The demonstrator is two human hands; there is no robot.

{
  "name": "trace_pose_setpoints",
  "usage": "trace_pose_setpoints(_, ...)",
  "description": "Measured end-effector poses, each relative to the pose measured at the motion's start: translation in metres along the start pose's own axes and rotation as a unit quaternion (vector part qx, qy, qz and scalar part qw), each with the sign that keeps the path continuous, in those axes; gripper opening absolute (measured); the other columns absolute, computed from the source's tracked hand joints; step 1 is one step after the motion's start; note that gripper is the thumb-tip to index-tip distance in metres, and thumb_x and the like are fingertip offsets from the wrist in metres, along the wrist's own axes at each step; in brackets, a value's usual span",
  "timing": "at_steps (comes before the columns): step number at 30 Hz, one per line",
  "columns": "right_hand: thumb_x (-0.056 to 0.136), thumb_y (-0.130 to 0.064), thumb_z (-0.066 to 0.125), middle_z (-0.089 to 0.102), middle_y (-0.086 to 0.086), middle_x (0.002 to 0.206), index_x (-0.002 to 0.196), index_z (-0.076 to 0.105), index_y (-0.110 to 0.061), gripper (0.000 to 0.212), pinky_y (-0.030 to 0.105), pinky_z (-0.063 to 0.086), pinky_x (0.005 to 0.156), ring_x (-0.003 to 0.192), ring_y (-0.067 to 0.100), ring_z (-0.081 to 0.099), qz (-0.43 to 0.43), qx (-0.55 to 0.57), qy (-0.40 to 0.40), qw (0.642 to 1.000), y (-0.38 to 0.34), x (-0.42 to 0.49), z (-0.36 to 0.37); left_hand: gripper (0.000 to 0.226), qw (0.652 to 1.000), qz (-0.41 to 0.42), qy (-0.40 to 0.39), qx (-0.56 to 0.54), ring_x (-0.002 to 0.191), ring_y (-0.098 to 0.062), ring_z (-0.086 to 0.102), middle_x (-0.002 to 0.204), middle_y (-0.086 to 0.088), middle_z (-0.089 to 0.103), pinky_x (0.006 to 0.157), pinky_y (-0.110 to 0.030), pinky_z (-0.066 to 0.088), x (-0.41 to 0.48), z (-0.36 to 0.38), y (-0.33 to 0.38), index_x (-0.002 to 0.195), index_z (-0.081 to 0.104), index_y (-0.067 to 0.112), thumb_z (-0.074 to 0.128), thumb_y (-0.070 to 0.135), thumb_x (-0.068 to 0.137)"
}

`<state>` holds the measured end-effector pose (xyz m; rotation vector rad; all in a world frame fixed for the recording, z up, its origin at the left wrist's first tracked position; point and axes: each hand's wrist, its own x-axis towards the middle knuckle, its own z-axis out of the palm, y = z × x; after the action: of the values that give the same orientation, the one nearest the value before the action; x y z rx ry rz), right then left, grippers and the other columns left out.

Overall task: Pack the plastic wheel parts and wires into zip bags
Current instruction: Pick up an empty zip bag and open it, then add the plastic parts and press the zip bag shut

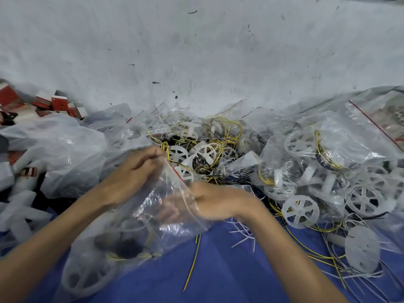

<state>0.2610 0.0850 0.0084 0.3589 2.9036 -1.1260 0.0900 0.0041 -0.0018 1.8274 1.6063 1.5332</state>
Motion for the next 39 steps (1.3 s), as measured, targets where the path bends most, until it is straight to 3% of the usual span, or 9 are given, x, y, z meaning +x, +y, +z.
trace_pose_setpoints(4, 0.079, -0.071, 0.033, 0.065, -0.020, 0.095, 0.083, 0.070, -0.045, 0.046, 0.019, 0.041, 0.076, 0.093, 0.000, 0.060, 0.021, 0.066, 0.073, 0.995, -0.001, -0.020, -0.030, 0.022, 0.996, -0.008, 0.084, -0.024, 0.057, -0.002, 0.040, 0.061, 0.012, 0.045, 0.057, -0.014, 0.036, 0.019, -0.018, 0.011, 0.067, 0.046, 0.016, 0.041, 0.023, 0.087)
trace_pose_setpoints(8, 0.085, -0.044, 0.058, 0.049, -0.011, 0.130, 0.091, 0.067, -0.020, 0.026, 0.033, 0.036, 0.101, 0.117, 0.008, 0.047, -0.018, -0.003, 0.209, 0.978, 0.023, -0.020, -0.043, 0.026, 0.997, 0.014, 0.068, -0.023, 0.056, -0.007, 0.039, 0.059, 0.009, 0.042, 0.057, -0.022, 0.034, 0.033, -0.032, 0.027, 0.060, 0.048, 0.025, 0.047, 0.021, 0.086)
trace_pose_setpoints(11, 0.092, -0.020, 0.056, 0.064, 0.008, 0.097, 0.080, 0.062, -0.009, 0.017, 0.037, 0.052, 0.090, 0.094, 0.019, 0.064, -0.009, 0.073, 0.241, 0.968, 0.036, -0.024, -0.047, 0.021, 0.998, 0.009, -0.062, -0.006, 0.053, -0.009, 0.041, 0.056, 0.005, 0.045, 0.053, -0.017, 0.036, 0.037, -0.051, 0.036, 0.057, 0.055, 0.024, 0.057, 0.024, 0.078)
trace_pose_setpoints(14, 0.092, -0.008, 0.054, 0.065, 0.008, 0.076, 0.079, 0.062, -0.007, 0.015, 0.025, 0.057, 0.070, 0.071, 0.010, 0.067, -0.034, 0.159, 0.243, 0.956, 0.034, -0.029, -0.049, 0.022, 0.970, -0.051, -0.222, 0.091, 0.055, -0.009, 0.043, 0.058, 0.004, 0.049, 0.056, -0.016, 0.036, 0.039, -0.064, 0.036, 0.067, 0.064, 0.021, 0.065, 0.042, 0.074)
trace_pose_setpoints(18, 0.089, -0.018, 0.056, 0.064, -0.009, 0.064, 0.074, 0.061, -0.015, 0.016, 0.019, 0.052, 0.065, 0.062, 0.002, 0.060, -0.075, 0.132, 0.312, 0.938, 0.028, -0.033, -0.056, 0.030, 0.946, -0.094, -0.268, 0.156, 0.059, -0.011, 0.043, 0.058, 0.005, 0.047, 0.063, -0.029, 0.035, 0.036, -0.060, 0.027, 0.062, 0.061, 0.028, 0.061, 0.049, 0.083)
trace_pose_setpoints(21, 0.084, -0.031, 0.059, 0.064, -0.011, 0.069, 0.075, 0.065, -0.023, 0.013, 0.016, 0.050, 0.065, 0.067, 0.002, 0.059, -0.124, 0.139, 0.350, 0.918, 0.021, -0.042, -0.062, 0.039, 0.980, -0.011, -0.188, 0.063, 0.061, -0.009, 0.042, 0.062, 0.003, 0.046, 0.059, -0.016, 0.037, 0.030, -0.068, 0.037, 0.063, 0.055, 0.024, 0.062, 0.059, 0.079)
trace_pose_setpoints(24, 0.086, -0.023, 0.059, 0.063, -0.012, 0.069, 0.075, 0.064, -0.025, 0.012, 0.017, 0.049, 0.066, 0.069, 0.000, 0.058, -0.164, 0.150, 0.382, 0.897, 0.015, -0.045, -0.068, 0.032, 0.994, 0.056, -0.089, -0.018, 0.062, -0.010, 0.044, 0.065, 0.001, 0.047, 0.059, -0.016, 0.039, 0.031, -0.064, 0.044, 0.067, 0.053, 0.018, 0.063, 0.042, 0.086)
trace_pose_setpoints(34, 0.086, 0.001, 0.060, 0.059, -0.006, 0.069, 0.086, 0.061, -0.023, 0.024, 0.015, 0.046, 0.057, 0.063, 0.002, 0.054, -0.173, 0.147, 0.515, 0.827, 0.012, -0.048, -0.070, 0.015, 0.998, 0.035, 0.039, 0.025, 0.057, -0.004, 0.050, 0.062, 0.005, 0.055, 0.062, -0.019, 0.043, 0.046, -0.015, 0.032, 0.077, 0.051, 0.009, 0.055, 0.019, 0.087)
trace_pose_setpoints(39, 0.087, -0.002, 0.060, 0.059, -0.013, 0.058, 0.091, 0.062, -0.020, 0.018, 0.017, 0.048, 0.064, 0.060, 0.000, 0.055, -0.157, 0.215, 0.590, 0.762, 0.020, -0.047, -0.076, 0.016, 0.984, 0.121, 0.132, 0.004, 0.058, 0.001, 0.055, 0.061, 0.014, 0.060, 0.058, -0.012, 0.045, 0.049, -0.010, 0.051, 0.076, 0.053, 0.021, 0.063, 0.012, 0.084)
